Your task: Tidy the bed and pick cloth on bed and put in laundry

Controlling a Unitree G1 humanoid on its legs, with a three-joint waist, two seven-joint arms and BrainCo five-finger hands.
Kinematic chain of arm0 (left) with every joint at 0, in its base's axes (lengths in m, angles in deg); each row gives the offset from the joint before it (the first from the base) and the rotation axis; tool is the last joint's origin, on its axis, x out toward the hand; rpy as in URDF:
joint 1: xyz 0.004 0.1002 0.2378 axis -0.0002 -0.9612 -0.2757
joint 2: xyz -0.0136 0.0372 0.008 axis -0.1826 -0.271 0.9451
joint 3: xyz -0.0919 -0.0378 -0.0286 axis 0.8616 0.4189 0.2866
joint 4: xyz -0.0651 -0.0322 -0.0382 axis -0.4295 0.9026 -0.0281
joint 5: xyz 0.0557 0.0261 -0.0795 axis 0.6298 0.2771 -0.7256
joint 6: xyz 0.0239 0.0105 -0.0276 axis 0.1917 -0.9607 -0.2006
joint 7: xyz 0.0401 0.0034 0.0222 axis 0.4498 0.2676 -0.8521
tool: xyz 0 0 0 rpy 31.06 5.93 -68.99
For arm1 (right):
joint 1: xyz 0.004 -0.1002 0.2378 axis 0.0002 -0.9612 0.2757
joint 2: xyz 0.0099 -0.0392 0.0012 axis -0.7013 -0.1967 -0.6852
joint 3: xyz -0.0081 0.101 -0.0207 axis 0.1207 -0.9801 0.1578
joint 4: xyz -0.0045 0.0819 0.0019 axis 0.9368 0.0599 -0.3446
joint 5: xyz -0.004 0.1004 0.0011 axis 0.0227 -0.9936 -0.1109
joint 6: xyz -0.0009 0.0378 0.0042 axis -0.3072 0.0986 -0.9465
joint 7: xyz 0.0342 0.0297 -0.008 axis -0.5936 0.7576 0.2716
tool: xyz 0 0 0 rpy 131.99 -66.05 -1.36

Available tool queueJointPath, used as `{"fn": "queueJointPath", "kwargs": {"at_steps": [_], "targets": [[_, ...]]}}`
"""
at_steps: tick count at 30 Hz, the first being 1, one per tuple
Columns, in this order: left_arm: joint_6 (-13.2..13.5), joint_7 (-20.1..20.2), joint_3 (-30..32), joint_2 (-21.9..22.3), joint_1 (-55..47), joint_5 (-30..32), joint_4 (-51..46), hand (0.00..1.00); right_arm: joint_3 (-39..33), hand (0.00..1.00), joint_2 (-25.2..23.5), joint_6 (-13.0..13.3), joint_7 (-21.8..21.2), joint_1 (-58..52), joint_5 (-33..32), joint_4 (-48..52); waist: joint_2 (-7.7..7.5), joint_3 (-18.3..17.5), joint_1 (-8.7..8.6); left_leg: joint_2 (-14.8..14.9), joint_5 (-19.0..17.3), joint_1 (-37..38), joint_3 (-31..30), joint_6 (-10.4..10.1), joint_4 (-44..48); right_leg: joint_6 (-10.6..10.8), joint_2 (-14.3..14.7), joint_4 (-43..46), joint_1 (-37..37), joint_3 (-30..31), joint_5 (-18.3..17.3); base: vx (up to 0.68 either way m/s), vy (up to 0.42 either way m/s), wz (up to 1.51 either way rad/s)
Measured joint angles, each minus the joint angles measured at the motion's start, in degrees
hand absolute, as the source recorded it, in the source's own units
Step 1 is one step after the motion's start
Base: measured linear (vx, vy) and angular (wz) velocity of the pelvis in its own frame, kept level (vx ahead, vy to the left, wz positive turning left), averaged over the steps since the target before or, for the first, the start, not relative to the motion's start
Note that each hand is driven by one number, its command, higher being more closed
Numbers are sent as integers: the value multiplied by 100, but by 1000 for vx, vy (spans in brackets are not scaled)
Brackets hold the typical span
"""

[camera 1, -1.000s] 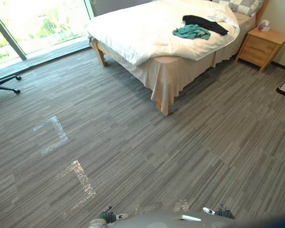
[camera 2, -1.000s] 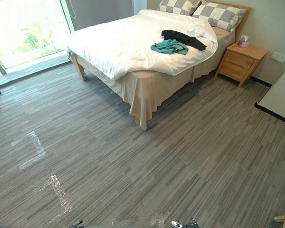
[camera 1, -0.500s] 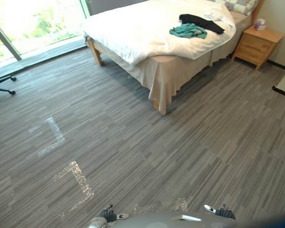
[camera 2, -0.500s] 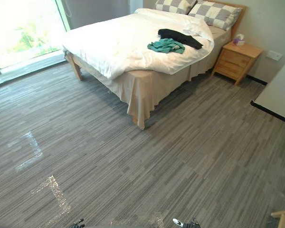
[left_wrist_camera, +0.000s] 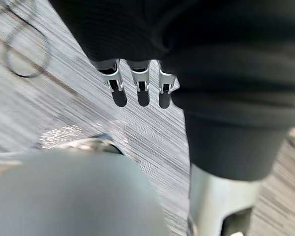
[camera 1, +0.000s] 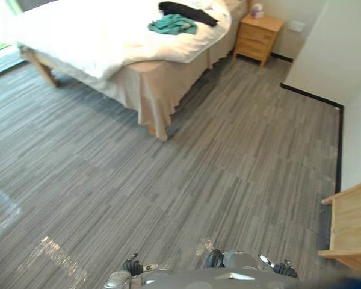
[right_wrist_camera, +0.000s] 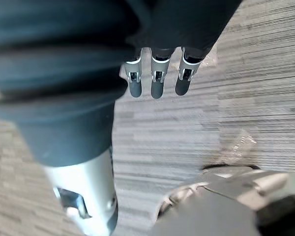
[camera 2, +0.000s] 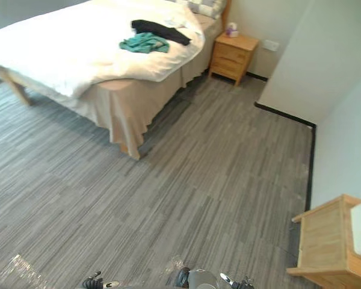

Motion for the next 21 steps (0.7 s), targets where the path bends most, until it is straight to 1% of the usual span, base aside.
{"fn": "queueJointPath", "kwargs": {"at_steps": [1,2,3,4,5,6,7,8,9,10,11,12,13,14,15,16,17,18,19,20,21], "targets": [[25,2,63,-5,-54,0,-68,0,-40,0,-23,-4,10,-49,83,33,-6,-61,-7,193,-27,-231,58,8,710,-178,107,-57,48,-21,-137,319,-240,-16],[52,1,219,39,-21,-9,-210,0,-38,0,0,-8,3,-37,220,46,6,-41,-9,467,-6,-544,24,116,1585,-229,187,-109,138,27,-174,408,-302,-33],[129,4,395,138,-19,-203,-322,0,-28,0,55,-6,-7,-29,311,70,58,-14,53,708,119,-865,-197,330,2518,-290,278,-171,300,82,-204,462,-303,-46],[282,1,627,326,-70,-486,-401,0,11,0,133,11,-15,6,376,124,154,65,93,925,307,-1331,-640,529,3725,-370,433,-311,596,167,-249,464,-252,-51],[446,-9,714,513,-74,-652,-454,0,106,0,206,16,-8,28,454,120,234,43,103,953,333,-1683,-1112,443,4596,-408,529,-494,896,240,-273,383,-140,-37],[506,-16,709,546,-53,-686,-462,0,160,0,225,16,-9,45,467,118,244,36,105,902,331,-1829,-1290,372,4851,-408,549,-596,1046,279,-274,358,-62,-37],[633,-56,701,656,-23,-732,-504,0,219,0,225,16,-8,133,536,97,222,46,117,751,289,-2061,-1496,301,5106,-407,561,-817,1319,379,-274,348,-49,-41],[728,-24,666,694,2,-844,-556,0,281,0,229,26,-15,194,568,47,196,63,145,636,248,-2237,-1535,255,5092,-381,567,-1015,1536,485,-258,465,-15,-58],[853,57,665,691,41,-942,-558,0,293,0,211,23,-17,364,673,-26,172,86,185,474,114,-2481,-1415,230,4777,-302,556,-1272,1831,539,-207,318,32,-46],[874,68,664,693,45,-948,-559,0,301,0,201,24,-18,375,671,-24,167,88,196,442,79,-2528,-1356,226,4662,-286,548,-1322,1881,544,-198,351,77,-36],[981,84,664,690,70,-947,-558,0,323,0,130,32,-14,415,671,-20,123,114,240,290,-19,-2622,-1090,274,4060,-253,476,-1463,2025,529,-179,292,110,-27],[1087,78,664,681,105,-942,-559,0,394,0,-5,52,-20,476,675,-20,46,154,286,62,54,-2609,-655,305,2875,-167,330,-1606,2197,486,-163,300,123,-25],[1099,73,663,683,114,-945,-559,0,404,0,-31,63,-22,467,679,-18,41,151,291,31,97,-2612,-579,327,2640,-128,306,-1629,2216,470,-161,641,326,-27],[1115,42,660,699,133,-961,-542,0,443,0,-152,134,-26,372,852,81,34,149,353,-26,869,-2605,103,622,873,341,86,-1751,2496,295,-300,700,398,5],[1112,28,666,664,129,-959,-541,0,366,0,-208,161,2,272,883,167,13,126,371,-98,1422,-2531,304,1111,834,553,-52,-1689,2680,158,-407,814,480,39],[1098,-1,661,603,168,-962,-541,0,369,0,-312,156,8,260,896,166,-149,75,367,-360,1297,-2450,307,1186,805,708,-295,-1502,2683,-25,-323,467,295,55],[1103,-2,661,602,176,-961,-563,0,367,0,-350,154,8,264,901,171,-189,71,389,-426,1229,-2427,306,1203,797,748,-369,-1392,2635,-70,-236,446,292,43],[1108,-5,665,593,191,-951,-580,0,348,0,-390,153,5,263,959,224,-241,52,480,-536,1092,-2390,297,1257,819,722,-450,-1241,2597,-112,-39,343,234,21],[1095,-15,664,589,195,-931,-581,0,347,0,-430,148,4,271,1010,273,-263,37,510,-627,989,-2346,290,1304,847,741,-530,-1127,2597,-103,138,486,350,31],[1063,-51,655,586,192,-872,-578,0,338,0,-455,147,-7,295,1100,297,-270,32,531,-750,899,-2206,296,1344,813,729,-671,-794,2560,-46,341,449,333,34],[1041,-89,592,582,182,-844,-566,0,269,0,-437,155,-32,297,1163,291,-273,0,538,-901,724,-1984,216,1292,684,779,-846,-167,2420,72,527,366,279,31]]}}
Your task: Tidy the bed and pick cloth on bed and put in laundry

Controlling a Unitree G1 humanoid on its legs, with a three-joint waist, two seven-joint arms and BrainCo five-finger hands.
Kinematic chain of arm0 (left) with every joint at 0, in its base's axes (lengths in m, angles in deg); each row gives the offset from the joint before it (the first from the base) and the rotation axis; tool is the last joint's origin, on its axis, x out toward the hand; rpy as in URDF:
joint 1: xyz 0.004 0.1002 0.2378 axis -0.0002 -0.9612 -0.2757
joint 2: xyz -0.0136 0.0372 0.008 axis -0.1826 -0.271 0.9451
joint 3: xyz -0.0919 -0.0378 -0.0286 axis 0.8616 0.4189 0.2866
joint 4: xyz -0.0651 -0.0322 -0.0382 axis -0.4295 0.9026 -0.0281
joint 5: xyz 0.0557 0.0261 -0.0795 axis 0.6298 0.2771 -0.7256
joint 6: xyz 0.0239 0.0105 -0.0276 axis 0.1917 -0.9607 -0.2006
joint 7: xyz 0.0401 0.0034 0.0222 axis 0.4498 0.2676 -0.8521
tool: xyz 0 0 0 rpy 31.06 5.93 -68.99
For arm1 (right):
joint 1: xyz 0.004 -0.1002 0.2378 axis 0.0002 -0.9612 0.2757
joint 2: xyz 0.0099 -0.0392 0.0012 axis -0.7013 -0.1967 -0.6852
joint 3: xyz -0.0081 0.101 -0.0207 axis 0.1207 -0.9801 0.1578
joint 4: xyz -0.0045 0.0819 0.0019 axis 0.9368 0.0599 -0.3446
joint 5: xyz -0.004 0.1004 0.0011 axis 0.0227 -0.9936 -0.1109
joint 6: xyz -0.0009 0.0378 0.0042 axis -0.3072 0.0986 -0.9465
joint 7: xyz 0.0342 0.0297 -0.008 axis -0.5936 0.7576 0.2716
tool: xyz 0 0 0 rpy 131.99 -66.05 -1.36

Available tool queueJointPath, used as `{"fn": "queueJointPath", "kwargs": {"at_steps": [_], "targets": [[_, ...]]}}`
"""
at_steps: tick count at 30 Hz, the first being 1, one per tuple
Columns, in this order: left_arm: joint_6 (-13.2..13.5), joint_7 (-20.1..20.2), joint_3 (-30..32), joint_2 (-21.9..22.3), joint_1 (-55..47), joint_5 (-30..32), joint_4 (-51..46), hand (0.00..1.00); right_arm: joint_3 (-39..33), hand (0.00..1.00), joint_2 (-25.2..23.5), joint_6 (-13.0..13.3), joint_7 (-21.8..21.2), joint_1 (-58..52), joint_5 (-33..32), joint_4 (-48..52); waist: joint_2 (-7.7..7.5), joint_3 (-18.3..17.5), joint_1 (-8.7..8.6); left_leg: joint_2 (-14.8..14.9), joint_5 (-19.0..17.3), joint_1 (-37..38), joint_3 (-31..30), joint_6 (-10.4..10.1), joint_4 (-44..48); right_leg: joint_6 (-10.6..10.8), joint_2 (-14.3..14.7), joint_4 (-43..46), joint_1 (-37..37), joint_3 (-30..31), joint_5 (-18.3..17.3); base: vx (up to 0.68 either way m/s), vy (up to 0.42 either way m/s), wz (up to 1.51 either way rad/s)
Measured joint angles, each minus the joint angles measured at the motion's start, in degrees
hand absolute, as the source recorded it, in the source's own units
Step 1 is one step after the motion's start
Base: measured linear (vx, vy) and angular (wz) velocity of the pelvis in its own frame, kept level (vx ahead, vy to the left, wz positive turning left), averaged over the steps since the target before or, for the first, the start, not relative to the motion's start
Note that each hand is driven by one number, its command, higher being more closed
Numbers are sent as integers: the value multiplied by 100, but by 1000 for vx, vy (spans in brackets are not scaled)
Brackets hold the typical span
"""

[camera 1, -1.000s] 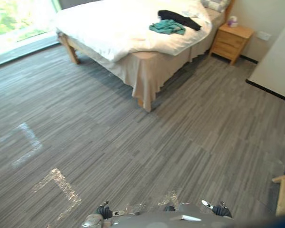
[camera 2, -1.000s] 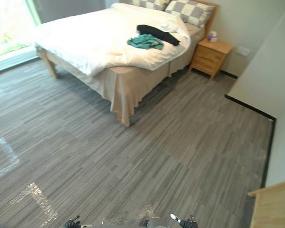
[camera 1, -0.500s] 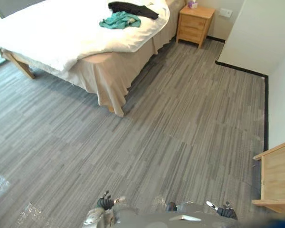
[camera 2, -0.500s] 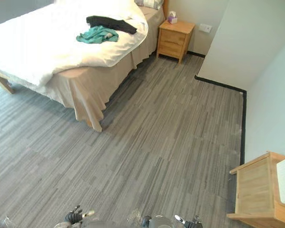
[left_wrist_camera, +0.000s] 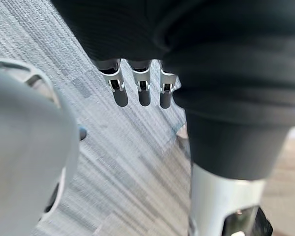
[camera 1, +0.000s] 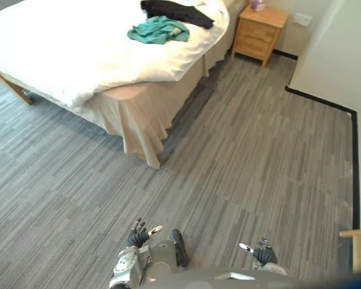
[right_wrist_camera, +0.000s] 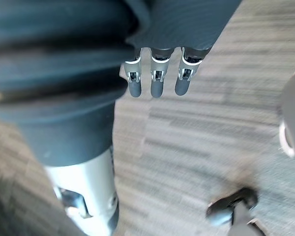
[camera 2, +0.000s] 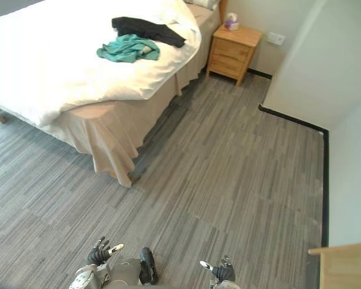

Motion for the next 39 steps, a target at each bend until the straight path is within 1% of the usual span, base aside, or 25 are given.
{"fn": "queueJointPath", "kwargs": {"at_steps": [1,3,4,5,7,9,11,13,15,16,17,18,19,21,23,24,25,27,29,30,31,32,33,35,39], "targets": [[-24,-9,-106,-37,-14,4,19,0,-68,0,7,0,-11,7,3,-28,-13,-40,-2,-96,-78,96,-59,0,-95,-3,-135,523,-207,93,94,313,240,54],[-54,2,-480,-184,-6,21,146,0,-355,0,16,0,-17,3,-2,-158,-27,-97,-138,-465,-262,464,-432,-66,-385,-498,-582,2685,-1124,581,938,315,202,86],[-67,-2,-504,-212,0,24,245,0,-392,0,61,-4,-27,6,-24,-226,-49,-107,-161,-593,-302,716,-570,-92,-549,-505,-723,3737,-1709,831,858,354,149,67],[-83,-8,-511,-211,1,23,282,0,-389,0,102,-5,-25,16,-27,-220,-35,-104,-174,-616,-320,876,-636,-89,-623,-499,-740,4057,-1941,886,765,436,165,51],[-95,-12,-608,-206,6,2,376,0,-376,0,171,29,-76,6,-36,-81,74,-99,-206,-599,-352,1405,-976,-83,-838,-477,-571,4296,-2657,886,266,443,115,65],[-96,-8,-609,-197,11,-12,387,0,-374,0,143,82,-104,-32,-60,42,76,-95,-338,-588,-352,1681,-1272,-97,-944,-302,-431,3879,-2892,821,-157,295,8,96],[-99,22,-606,-98,67,-19,360,0,-360,0,132,141,-117,-54,-72,96,135,-90,-382,-459,-465,1972,-1769,-269,-1038,-214,-112,2339,-3001,707,-363,385,-127,115],[-97,53,-603,-5,125,7,346,0,-296,0,142,196,-103,-54,-203,96,175,-100,-392,-331,-603,1999,-2104,-352,-974,-187,133,1192,-3047,757,-323,322,-178,99],[-89,127,-578,104,189,246,328,0,64,0,174,253,-55,-44,-326,74,189,-76,-395,-151,-917,2083,-2460,-569,-751,-196,414,-328,-3030,975,283,408,-282,89],[-88,138,-561,119,187,252,321,0,174,0,195,262,-46,-43,-352,71,173,-78,-395,-129,-1017,2120,-2501,-650,-677,-202,429,-543,-3003,1020,464,438,-343,56],[-77,146,-482,150,175,363,301,0,396,0,211,293,3,-57,-416,40,89,-79,-407,-120,-1247,2269,-2521,-788,-566,-324,397,-716,-2939,1062,882,444,-386,27],[-80,146,-367,305,164,431,363,0,447,0,363,307,25,17,-426,0,239,-73,-411,93,-1367,2434,-2516,-877,-534,-480,553,-360,-2935,989,819,556,-446,20],[-40,151,-333,431,125,472,362,0,509,0,466,307,68,103,-461,-85,432,-115,-411,274,-1332,2490,-2398,-974,-447,-572,691,-137,-2946,911,454,470,-352,3],[-10,148,-324,616,135,469,350,0,544,0,585,295,82,234,-461,-204,599,-84,-472,512,-1219,2343,-2236,-1120,78,-669,883,-80,-2833,804,187,431,-320,2],[74,174,-310,664,157,457,349,0,547,0,614,247,82,294,-419,-272,637,-62,-463,738,-1003,1920,-2209,-1246,1076,-806,1056,-185,-2613,756,25,416,-332,2],[111,228,-205,697,157,452,345,0,607,0,608,222,95,300,-352,-272,602,-31,-458,904,-733,1541,-2243,-1370,2018,-809,1161,-353,-2357,767,-90,442,-279,8],[191,231,-102,738,155,376,234,0,643,0,610,156,75,340,-59,-306,605,33,-433,1094,-776,1214,-2202,-1377,2887,-846,1265,-587,-1993,755,-125,295,-167,6],[200,230,-112,745,159,288,122,0,736,0,608,60,34,448,482,-439,574,90,-399,1271,-848,910,-1936,-1361,3292,-865,1298,-968,-1454,600,-59,348,-162,2],[203,270,-171,771,169,99,114,0,852,0,597,59,-62,460,972,-471,541,64,-344,1262,-855,755,-1593,-1330,2511,-818,1253,-1323,-1103,498,-27,290,-87,11],[201,271,-226,784,216,-27,121,0,909,0,602,62,-123,482,1125,-480,537,52,-324,1132,-755,717,-1440,-1259,1543,-755,1194,-1551,-966,412,14,262,33,28],[186,269,-343,784,223,-123,146,0,986,0,622,62,-135,497,1151,-493,561,18,-327,1024,-494,674,-1380,-1191,829,-710,1163,-1648,-918,306,40,334,103,58],[151,281,-500,786,230,-227,191,0,1018,0,656,66,-134,508,1193,-503,620,-28,-336,895,101,589,-1364,-1110,-1,-625,1146,-1744,-870,105,36,306,131,67],[140,281,-598,765,256,-267,233,0,1025,0,655,68,-118,520,1192,-553,620,-34,-340,840,154,595,-1280,-1116,-217,-568,1117,-1763,-837,-5,14,313,157,105],[38,298,-640,708,314,-338,300,0,1247,0,527,71,-35,576,1203,-694,401,-150,-309,436,584,803,-1344,-997,-1128,-396,878,-1841,-810,-556,23,251,119,97],[-28,373,-1071,464,322,-327,368,0,1430,0,344,73,98,634,1355,-716,264,-187,-281,105,735,1133,-1743,-925,-1602,-287,690,-1896,-413,-893,3,174,63,71]]}}
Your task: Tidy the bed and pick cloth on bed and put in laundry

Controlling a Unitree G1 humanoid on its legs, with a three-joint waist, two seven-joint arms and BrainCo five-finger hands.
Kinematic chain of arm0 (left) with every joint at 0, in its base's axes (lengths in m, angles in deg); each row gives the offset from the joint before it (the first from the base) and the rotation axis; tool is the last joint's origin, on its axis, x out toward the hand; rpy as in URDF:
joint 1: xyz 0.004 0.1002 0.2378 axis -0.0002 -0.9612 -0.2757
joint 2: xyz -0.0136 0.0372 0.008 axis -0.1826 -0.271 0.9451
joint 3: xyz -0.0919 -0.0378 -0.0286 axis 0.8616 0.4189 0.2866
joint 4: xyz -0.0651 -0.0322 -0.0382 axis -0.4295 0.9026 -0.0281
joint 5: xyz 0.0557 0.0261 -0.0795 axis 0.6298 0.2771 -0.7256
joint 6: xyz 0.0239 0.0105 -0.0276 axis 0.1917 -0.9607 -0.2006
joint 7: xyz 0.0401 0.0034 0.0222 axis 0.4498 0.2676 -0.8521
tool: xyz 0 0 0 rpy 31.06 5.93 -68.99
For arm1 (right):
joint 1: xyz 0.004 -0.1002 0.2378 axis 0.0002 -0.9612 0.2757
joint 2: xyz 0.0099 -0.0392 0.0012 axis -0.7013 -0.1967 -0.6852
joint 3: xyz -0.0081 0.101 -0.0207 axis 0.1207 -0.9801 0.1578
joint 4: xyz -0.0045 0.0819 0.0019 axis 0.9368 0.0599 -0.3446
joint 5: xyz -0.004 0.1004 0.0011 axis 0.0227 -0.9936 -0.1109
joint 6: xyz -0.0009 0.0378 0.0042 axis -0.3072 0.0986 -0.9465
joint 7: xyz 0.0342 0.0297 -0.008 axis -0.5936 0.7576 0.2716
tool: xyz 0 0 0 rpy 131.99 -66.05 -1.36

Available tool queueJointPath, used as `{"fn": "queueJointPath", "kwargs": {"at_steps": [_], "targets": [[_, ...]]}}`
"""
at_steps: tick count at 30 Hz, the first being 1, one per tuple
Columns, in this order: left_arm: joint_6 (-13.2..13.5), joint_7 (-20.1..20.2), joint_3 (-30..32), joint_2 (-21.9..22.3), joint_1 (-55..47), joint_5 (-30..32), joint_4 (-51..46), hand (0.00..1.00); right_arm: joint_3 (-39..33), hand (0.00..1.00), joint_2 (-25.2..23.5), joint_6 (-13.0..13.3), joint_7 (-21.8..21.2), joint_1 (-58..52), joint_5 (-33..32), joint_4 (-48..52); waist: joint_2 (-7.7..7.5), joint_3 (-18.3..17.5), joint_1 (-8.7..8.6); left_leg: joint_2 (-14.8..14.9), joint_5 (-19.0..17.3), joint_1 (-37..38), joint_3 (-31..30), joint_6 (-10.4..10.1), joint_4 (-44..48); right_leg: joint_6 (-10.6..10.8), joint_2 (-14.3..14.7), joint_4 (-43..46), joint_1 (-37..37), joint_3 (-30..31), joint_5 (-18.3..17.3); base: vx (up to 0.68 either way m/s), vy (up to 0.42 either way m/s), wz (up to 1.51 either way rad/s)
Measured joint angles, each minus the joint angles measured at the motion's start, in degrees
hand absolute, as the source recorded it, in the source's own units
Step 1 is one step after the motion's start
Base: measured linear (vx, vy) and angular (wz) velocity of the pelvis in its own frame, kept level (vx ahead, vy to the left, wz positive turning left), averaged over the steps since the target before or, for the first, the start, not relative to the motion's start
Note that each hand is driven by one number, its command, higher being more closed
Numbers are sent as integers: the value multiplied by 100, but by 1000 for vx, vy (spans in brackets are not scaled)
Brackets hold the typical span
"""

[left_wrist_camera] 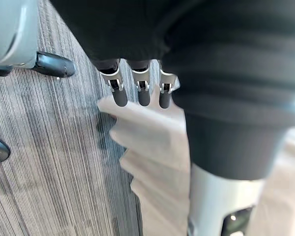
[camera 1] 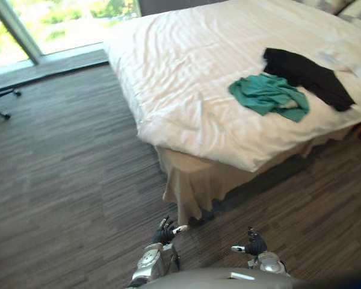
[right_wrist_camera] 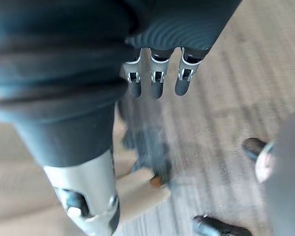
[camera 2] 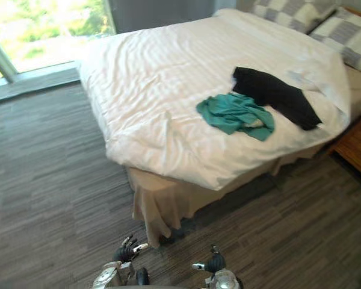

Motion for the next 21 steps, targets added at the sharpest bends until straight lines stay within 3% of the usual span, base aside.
{"fn": "queueJointPath", "kwargs": {"at_steps": [3,5,6,7,8,9,10,11,12,14,21], "targets": [[-79,21,-295,-101,4,3,107,0,150,0,-84,88,28,73,-17,-91,20,-8,-22,-126,1,158,-215,4,1,255,-254,633,84,-220,-142,138,36,56],[-171,17,-490,-131,24,5,136,0,143,0,-61,105,32,88,-38,-110,100,-23,-28,-90,26,157,-349,42,11,258,-437,1575,-220,-226,-173,88,53,58],[-187,9,-607,-141,53,3,136,0,67,0,-30,110,33,102,-67,-97,153,-1,-52,-47,46,196,-455,72,22,151,-571,2356,-496,-100,-218,81,40,75],[-194,3,-652,-232,114,3,188,0,63,0,-96,116,19,102,-86,-86,91,103,-59,-23,45,236,-625,71,-1,90,-549,2467,-615,237,-615,61,26,70],[-192,2,-652,-265,138,-3,215,0,67,0,-113,115,14,109,-92,-89,49,116,-54,-25,45,236,-650,71,-2,72,-518,2333,-605,298,-654,28,-23,65],[-193,-2,-651,-408,199,-17,265,0,67,0,-174,112,9,131,-135,-102,-148,175,-41,-83,37,239,-730,59,-49,14,-445,1666,-567,499,-530,5,-102,51],[-193,-2,-650,-494,227,-139,335,0,55,0,-193,109,8,137,-243,-121,-284,184,-68,-137,17,249,-769,27,-194,127,-440,1329,-471,562,-538,7,-131,47],[-192,-5,-639,-496,255,-222,387,0,52,0,-196,105,10,147,-276,-158,-292,178,-69,-126,84,264,-765,-7,-302,140,-411,1198,-417,560,-546,-105,-183,7],[-171,-6,-486,-462,334,-529,509,0,73,0,-4,89,14,242,-406,-213,-127,293,-61,-105,247,337,-704,-23,-494,145,-338,975,-395,563,-548,-157,-112,-27],[-153,-32,-171,-356,320,-839,587,0,81,0,130,38,18,253,-515,-213,1,333,-75,-98,277,403,-612,-20,-500,178,-282,787,-311,621,-517,-158,-48,-27],[137,-142,738,-350,153,-1260,660,0,-31,0,180,-7,46,156,-807,-351,-23,238,-63,-90,303,384,-608,-25,-505,227,-197,567,-209,615,-455,-46,-5,3]]}}
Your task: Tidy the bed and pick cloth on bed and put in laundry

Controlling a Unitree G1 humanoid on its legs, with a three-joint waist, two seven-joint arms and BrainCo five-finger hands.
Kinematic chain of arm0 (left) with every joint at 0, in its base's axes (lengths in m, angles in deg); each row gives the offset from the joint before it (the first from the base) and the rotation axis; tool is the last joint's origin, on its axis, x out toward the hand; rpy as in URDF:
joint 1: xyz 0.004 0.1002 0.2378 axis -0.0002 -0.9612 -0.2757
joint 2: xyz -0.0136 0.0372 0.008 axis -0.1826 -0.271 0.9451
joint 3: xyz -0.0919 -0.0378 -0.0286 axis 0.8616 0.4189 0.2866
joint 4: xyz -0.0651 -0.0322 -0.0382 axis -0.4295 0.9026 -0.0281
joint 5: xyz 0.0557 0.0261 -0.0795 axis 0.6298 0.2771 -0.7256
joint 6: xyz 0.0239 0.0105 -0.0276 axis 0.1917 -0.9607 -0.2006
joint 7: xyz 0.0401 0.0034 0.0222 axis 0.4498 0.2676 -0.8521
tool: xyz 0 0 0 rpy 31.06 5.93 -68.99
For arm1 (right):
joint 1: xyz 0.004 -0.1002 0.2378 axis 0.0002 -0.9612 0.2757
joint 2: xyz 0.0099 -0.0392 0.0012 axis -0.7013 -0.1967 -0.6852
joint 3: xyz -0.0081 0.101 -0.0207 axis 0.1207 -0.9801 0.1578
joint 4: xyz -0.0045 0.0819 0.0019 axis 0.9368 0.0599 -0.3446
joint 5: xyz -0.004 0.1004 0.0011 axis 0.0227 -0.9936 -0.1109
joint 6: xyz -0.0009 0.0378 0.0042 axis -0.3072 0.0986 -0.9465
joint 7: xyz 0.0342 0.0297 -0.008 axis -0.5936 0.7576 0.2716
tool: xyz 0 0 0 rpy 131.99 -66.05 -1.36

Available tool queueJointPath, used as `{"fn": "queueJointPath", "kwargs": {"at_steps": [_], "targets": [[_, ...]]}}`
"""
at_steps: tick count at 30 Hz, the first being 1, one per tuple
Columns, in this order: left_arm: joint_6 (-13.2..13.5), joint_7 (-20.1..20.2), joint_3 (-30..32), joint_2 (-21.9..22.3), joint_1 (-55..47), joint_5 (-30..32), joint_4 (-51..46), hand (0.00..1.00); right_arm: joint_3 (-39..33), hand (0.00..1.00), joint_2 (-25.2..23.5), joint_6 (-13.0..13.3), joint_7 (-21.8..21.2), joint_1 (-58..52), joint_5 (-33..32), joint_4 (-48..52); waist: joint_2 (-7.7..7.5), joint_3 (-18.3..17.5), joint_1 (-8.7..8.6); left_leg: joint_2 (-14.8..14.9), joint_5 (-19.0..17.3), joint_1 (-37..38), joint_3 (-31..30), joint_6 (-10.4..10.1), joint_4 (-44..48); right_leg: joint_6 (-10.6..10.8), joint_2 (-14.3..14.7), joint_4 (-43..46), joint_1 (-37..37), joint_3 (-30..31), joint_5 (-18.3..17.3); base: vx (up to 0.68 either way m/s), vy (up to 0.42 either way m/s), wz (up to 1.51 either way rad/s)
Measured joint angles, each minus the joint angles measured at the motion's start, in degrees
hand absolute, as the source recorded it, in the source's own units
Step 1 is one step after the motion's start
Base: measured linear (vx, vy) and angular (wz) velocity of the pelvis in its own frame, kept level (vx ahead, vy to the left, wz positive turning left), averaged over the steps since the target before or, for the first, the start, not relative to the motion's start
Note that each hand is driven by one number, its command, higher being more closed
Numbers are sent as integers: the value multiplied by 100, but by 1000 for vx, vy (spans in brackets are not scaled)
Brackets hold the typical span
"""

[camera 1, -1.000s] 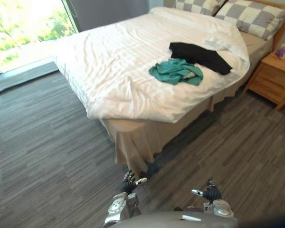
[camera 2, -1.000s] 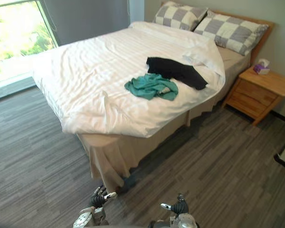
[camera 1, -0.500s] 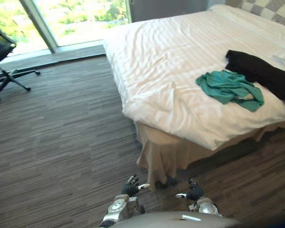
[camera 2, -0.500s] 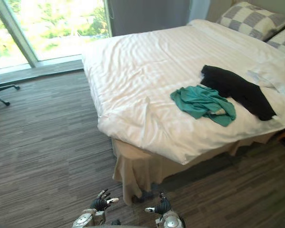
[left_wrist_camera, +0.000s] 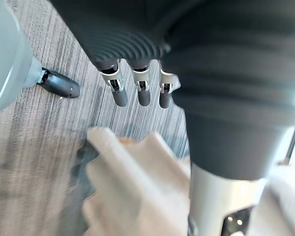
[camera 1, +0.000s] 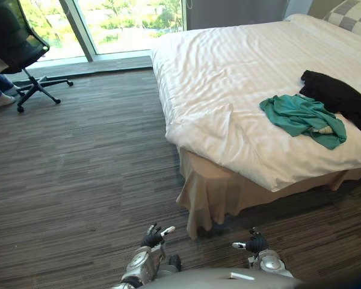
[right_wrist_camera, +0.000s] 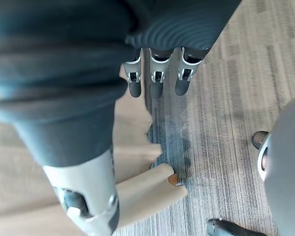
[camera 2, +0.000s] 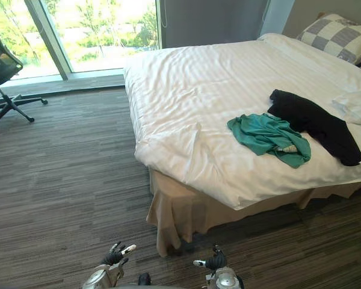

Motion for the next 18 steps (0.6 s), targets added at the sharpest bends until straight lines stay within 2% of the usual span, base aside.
{"fn": "queueJointPath", "kwargs": {"at_steps": [2,6,8,10,11,12,14,17,18], "targets": [[152,-179,323,-84,-53,-133,5,0,-184,0,1,-7,-25,-71,-119,-66,-80,-54,-3,-8,0,-105,21,0,1,-42,27,-119,-1,4,134,61,-3,-1],[225,-486,665,-178,-184,-305,-3,0,-227,0,-23,-10,-142,-80,-169,-92,-155,-101,-8,-28,1,-108,201,-4,2,-45,43,-309,78,1,256,47,0,-1],[232,-638,1042,-238,-171,-320,-135,0,-315,0,-8,-11,-219,-104,-179,-85,-144,-95,-8,-37,-19,-49,342,-28,1,-22,17,-406,188,-7,289,9,3,2],[326,-795,1489,-455,-121,-321,-487,0,-381,0,10,-11,-327,-172,-251,-67,-71,-140,6,-29,-51,-32,430,-60,1,-20,4,-425,202,-6,290,-18,10,-6],[380,-828,1775,-634,-28,-354,-714,0,-454,0,10,-10,-360,-230,-348,-14,-84,-161,25,-17,-93,-31,462,-75,1,-20,7,-436,227,-14,290,-35,-9,-6],[453,-839,2072,-824,95,-517,-915,0,-533,0,9,-2,-378,-316,-379,92,-7,-167,24,-3,-164,-35,500,-54,1,-20,15,-457,231,-57,290,-32,-12,-6],[566,-842,2504,-1035,341,-741,-1298,0,-691,0,10,3,-378,-429,-385,244,-20,-213,15,33,-234,-22,732,15,1,-20,2,-464,244,-66,287,0,0,0],[724,-966,2884,-1204,725,-682,-2064,0,-889,0,4,25,-369,-557,-386,411,-7,-221,19,24,-271,-28,944,35,2,-18,-56,-466,232,-77,285,33,16,-1],[756,-1158,2884,-1248,844,-561,-2427,0,-935,0,-7,57,-359,-601,-387,472,-5,-225,16,-8,-301,-28,956,35,2,-18,-88,-465,224,-69,286,84,43,-5]]}}
